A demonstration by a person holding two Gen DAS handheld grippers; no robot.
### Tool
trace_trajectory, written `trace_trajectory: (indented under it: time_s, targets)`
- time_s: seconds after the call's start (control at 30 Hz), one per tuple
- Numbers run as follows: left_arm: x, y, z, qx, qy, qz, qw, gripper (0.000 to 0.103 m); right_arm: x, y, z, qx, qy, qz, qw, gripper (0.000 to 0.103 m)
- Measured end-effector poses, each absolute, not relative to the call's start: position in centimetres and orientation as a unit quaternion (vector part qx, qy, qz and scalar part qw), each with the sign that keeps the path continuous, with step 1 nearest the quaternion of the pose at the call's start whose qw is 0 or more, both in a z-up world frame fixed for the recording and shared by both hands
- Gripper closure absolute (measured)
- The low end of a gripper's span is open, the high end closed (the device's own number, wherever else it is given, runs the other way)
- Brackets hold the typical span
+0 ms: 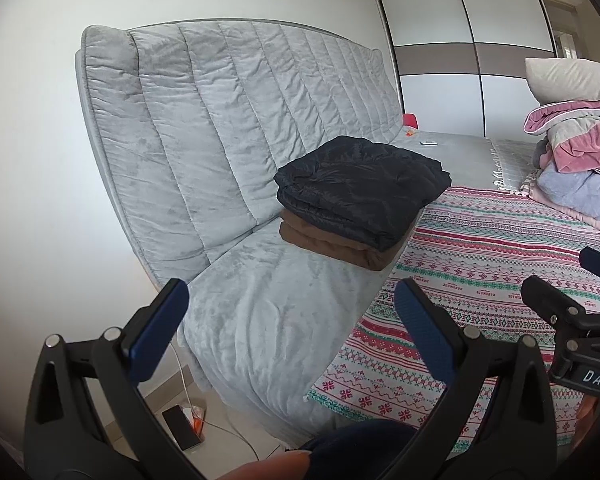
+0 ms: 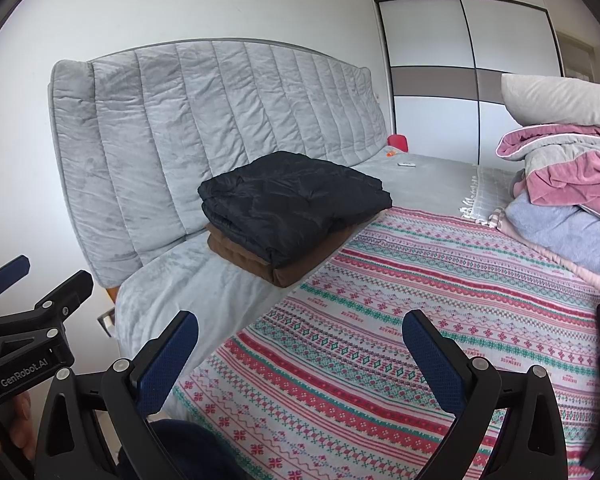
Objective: Fold large clothes
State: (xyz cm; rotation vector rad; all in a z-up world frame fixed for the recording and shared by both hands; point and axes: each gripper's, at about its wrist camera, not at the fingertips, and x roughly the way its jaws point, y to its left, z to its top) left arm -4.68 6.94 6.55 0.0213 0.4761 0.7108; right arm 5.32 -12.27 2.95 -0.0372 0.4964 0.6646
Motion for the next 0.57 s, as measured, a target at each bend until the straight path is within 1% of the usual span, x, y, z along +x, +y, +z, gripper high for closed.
trace_trajectory:
  time_s: [0.57]
  targets:
    - [-4.57,7.11,6.28,0.007,0.236,0.342,0.91,0.001,5.22,-12.73,2.09,-0.021,0.244,0.325,0.913,0.0]
